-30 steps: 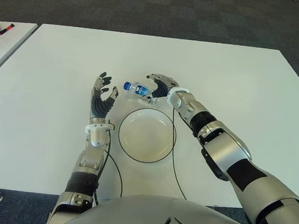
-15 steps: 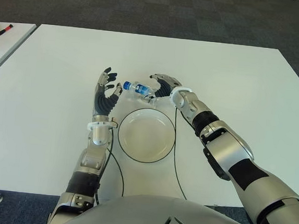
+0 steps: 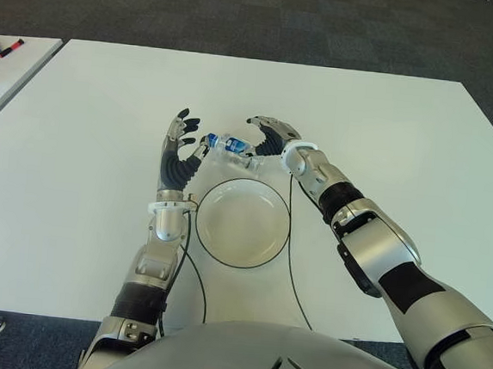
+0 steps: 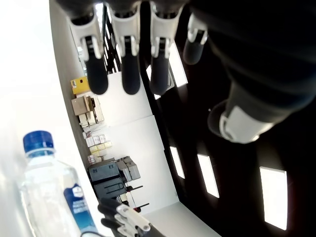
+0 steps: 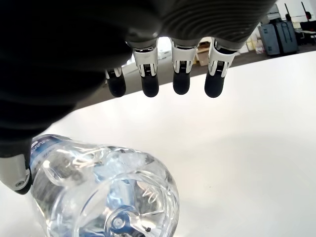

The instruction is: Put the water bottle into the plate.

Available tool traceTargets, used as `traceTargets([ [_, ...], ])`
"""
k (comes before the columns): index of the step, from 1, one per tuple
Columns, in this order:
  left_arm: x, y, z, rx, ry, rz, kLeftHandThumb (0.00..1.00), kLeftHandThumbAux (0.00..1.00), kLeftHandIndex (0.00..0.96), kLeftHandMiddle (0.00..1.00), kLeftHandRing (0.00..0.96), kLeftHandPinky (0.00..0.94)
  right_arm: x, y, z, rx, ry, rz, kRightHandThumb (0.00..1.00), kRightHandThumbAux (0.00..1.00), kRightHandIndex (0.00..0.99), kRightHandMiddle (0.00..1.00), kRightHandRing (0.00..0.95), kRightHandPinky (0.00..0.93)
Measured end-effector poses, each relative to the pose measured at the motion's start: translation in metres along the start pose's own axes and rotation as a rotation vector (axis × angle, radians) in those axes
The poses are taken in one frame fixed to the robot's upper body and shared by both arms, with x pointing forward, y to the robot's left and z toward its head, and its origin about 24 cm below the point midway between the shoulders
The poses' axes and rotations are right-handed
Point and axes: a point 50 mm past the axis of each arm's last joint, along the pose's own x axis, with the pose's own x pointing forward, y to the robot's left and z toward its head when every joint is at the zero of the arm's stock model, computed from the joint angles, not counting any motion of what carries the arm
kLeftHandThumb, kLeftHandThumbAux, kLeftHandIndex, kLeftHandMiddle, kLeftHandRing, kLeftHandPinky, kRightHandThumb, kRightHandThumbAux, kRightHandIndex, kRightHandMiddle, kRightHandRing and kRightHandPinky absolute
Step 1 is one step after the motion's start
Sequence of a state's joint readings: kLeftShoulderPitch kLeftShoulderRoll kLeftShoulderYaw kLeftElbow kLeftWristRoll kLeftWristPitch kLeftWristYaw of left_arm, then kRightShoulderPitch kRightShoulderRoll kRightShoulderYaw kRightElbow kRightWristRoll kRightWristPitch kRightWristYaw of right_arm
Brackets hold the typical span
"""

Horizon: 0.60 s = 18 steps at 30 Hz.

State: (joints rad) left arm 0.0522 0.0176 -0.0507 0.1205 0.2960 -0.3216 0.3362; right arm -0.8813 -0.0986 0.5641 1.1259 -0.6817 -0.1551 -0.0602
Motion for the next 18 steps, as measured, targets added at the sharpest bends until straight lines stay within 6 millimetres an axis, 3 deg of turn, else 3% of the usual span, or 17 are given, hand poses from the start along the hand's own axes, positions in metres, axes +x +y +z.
traceTargets([
  [18,0.0005,0.0001,-0.0006,0.003,0.000,-0.004,0.495,0.609,0.119,0.244,0.258,0.297,-0.0011,0.0001,-0.0053,-0.025,0.024,0.013,0.104,0.418,0.000,0.000,0.000,0.056],
])
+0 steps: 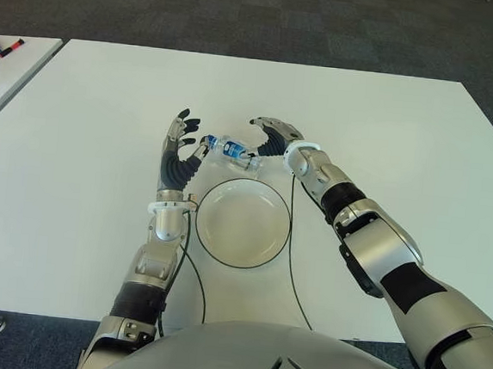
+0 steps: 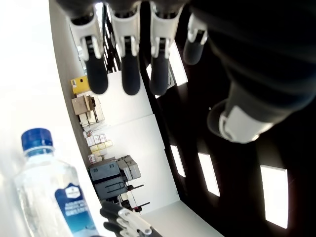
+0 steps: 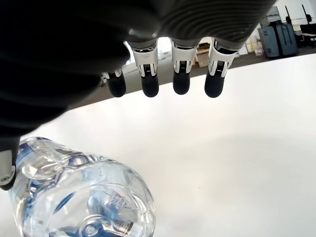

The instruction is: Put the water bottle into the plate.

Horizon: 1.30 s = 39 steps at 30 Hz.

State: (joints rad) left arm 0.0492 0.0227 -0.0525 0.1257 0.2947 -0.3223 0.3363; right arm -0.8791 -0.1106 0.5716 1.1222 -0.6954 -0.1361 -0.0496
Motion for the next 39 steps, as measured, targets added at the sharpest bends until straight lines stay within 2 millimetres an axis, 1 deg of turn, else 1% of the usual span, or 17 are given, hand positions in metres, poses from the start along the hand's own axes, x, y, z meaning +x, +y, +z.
traceTargets([
  [3,0.000,0.001,0.000,-0.010,0.004,0.006,0.509,0.613,0.124,0.246,0.258,0.289,0.000,0.000,0.000,-0.003,0.001,0.004,0.106,0.417,0.000,0.000,0.000,0.059],
  [6,0.001,0.004,-0.002,-0.028,0.016,0.012,0.500,0.628,0.130,0.251,0.257,0.279,0.000,0.000,0.000,-0.003,0.000,0.007,0.108,0.418,0.000,0.000,0.000,0.057],
  [11,0.002,0.029,-0.016,-0.030,0.072,0.052,0.505,0.649,0.135,0.254,0.257,0.287,0.000,0.001,0.001,-0.003,-0.002,0.008,0.112,0.420,0.000,0.000,0.000,0.048],
  [15,0.003,0.050,-0.026,-0.008,0.113,0.116,0.548,0.666,0.132,0.257,0.263,0.290,0.000,0.000,-0.002,-0.006,0.005,0.007,0.112,0.418,0.000,0.000,0.000,0.047],
  [19,0.003,0.064,-0.032,0.019,0.140,0.173,0.555,0.678,0.129,0.257,0.265,0.290,0.000,-0.001,-0.001,-0.006,0.001,0.004,0.112,0.417,0.000,0.000,0.000,0.047],
  [26,0.000,0.073,-0.041,0.039,0.179,0.217,0.537,0.673,0.124,0.252,0.266,0.312,0.001,-0.001,0.006,-0.001,-0.021,-0.002,0.112,0.418,0.000,0.000,0.000,0.046],
  [31,-0.005,0.074,-0.050,0.045,0.203,0.235,0.549,0.657,0.128,0.254,0.271,0.319,0.001,-0.002,0.006,-0.002,-0.022,-0.003,0.114,0.420,0.000,0.000,0.000,0.045],
  [39,-0.004,0.073,-0.051,0.048,0.186,0.249,0.567,0.633,0.128,0.258,0.278,0.330,0.001,-0.002,0.006,-0.002,-0.023,-0.002,0.117,0.418,0.000,0.000,0.000,0.042],
])
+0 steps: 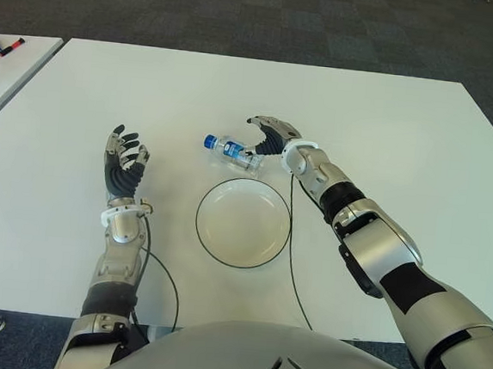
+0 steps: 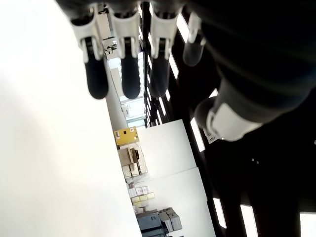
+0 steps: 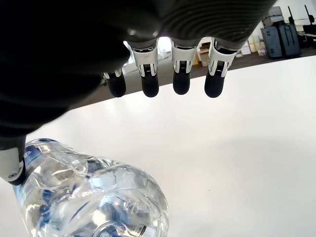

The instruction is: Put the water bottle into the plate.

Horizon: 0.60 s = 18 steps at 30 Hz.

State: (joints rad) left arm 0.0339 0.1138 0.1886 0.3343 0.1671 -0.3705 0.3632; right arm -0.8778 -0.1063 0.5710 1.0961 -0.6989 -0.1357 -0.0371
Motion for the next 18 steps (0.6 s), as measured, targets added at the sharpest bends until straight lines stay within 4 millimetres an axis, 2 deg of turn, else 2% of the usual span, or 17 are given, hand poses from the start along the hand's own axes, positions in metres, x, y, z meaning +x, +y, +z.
traceTargets([
  [18,0.0014,-0.0051,0.0023,0.007,-0.022,-0.018,0.551,0.647,0.128,0.249,0.270,0.310,-0.0001,-0.0002,-0.0007,0.002,0.005,-0.001,0.119,0.409,0.000,0.000,0.000,0.065],
])
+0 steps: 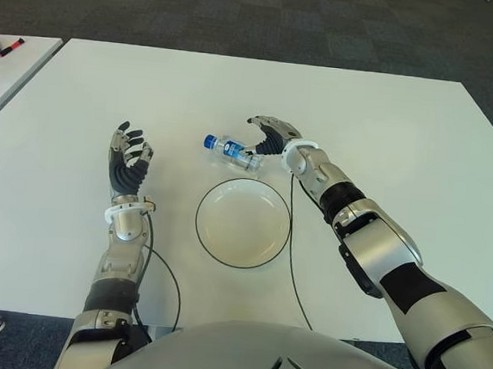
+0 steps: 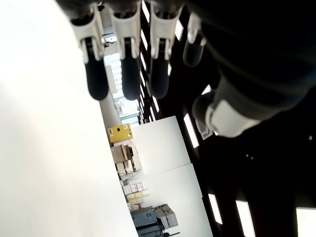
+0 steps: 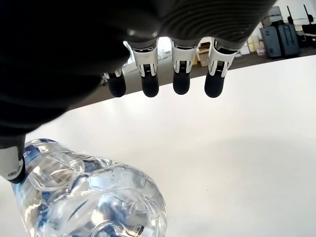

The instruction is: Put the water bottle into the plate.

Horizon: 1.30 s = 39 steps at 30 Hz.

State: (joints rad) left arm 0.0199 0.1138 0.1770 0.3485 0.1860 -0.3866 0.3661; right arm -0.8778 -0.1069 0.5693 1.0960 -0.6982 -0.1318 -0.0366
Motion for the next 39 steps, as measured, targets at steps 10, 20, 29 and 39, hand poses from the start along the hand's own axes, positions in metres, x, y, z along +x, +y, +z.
traceTargets([
  [10,0.000,-0.002,0.002,0.000,0.005,0.000,0.531,0.677,0.123,0.238,0.252,0.282,0.000,0.000,0.001,-0.003,0.003,0.001,0.128,0.418,0.000,0.000,0.008,0.110],
  [20,-0.002,-0.009,0.004,-0.009,0.031,0.011,0.511,0.672,0.118,0.230,0.239,0.263,0.003,0.011,0.015,0.001,-0.019,-0.007,0.147,0.434,0.000,0.000,0.000,0.060],
  [29,-0.002,-0.015,0.011,-0.014,0.017,-0.004,0.494,0.649,0.116,0.228,0.237,0.254,0.002,0.021,0.026,0.005,-0.047,-0.023,0.151,0.434,0.000,0.010,0.031,0.125],
  [39,-0.002,-0.017,0.015,-0.014,0.018,-0.010,0.479,0.638,0.111,0.223,0.231,0.248,0.000,0.022,0.037,-0.041,-0.101,-0.067,0.160,0.435,0.037,0.057,0.081,0.164],
])
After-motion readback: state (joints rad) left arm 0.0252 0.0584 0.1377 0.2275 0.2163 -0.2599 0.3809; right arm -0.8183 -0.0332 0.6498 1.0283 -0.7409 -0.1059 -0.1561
